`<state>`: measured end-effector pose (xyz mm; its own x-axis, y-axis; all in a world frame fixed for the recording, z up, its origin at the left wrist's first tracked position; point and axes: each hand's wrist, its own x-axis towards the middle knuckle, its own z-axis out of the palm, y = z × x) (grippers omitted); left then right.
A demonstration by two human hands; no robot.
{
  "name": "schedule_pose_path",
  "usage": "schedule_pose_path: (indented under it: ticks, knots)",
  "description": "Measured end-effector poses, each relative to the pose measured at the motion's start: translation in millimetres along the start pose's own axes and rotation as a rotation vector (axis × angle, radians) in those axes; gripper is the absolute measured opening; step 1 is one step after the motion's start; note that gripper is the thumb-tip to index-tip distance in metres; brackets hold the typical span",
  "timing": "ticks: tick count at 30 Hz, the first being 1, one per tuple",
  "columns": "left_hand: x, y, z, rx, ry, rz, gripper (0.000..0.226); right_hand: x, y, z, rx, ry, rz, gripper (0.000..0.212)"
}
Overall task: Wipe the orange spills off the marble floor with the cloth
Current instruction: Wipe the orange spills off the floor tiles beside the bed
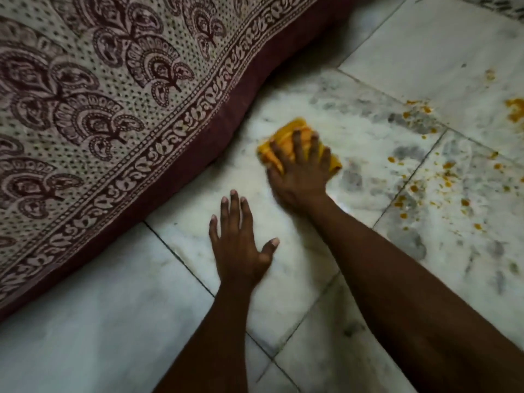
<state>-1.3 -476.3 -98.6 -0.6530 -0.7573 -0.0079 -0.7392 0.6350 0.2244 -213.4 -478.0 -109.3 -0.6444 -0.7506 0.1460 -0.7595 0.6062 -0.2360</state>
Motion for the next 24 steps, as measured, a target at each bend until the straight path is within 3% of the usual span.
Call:
schedule_pose_path:
  ticks: [3, 5, 7, 9, 12, 14, 16, 20, 22, 24]
  knots:
    - [0, 2, -4, -0.019, -0.012, -0.013, 0.110, -60, 18, -16, -0.067, -0.010, -0.365, 0.058]
    - [1, 4, -6, -0.014, -0.033, -0.024, 0.111, -98, 56, -36, -0.071, -0.041, -0.436, 0.060]
    - [0, 3, -4, -0.002, -0.049, -0.026, 0.112, -107, 93, -51, -0.083, -0.065, -0.293, 0.063]
    - [-1, 5, -1, 0.019, -0.028, -0.018, 0.111, -76, 105, -48, -0.122, -0.019, -0.016, 0.063]
    - [1, 5, 2, 0.035, -0.022, -0.008, 0.109, 2, 71, -31, -0.039, 0.013, 0.253, 0.061]
    - [-1, 3, 4, 0.028, 0.002, -0.012, 0.109, 26, 39, -15, 0.024, -0.047, 0.207, 0.063]
    - [-5, -3, 6, 0.006, 0.033, -0.003, 0.109, 6, 22, -3, 0.011, -0.002, 0.045, 0.063]
    - [-2, 1, 8, 0.023, 0.058, 0.033, 0.108, -85, 55, -32, -0.087, -0.033, -0.247, 0.063]
    - [-1, 0, 8, 0.043, 0.053, 0.042, 0.109, -117, 86, -53, -0.105, -0.101, -0.242, 0.063]
    - [-2, 0, 10, 0.070, 0.038, 0.053, 0.111, -114, 121, -61, -0.109, -0.109, -0.106, 0.064]
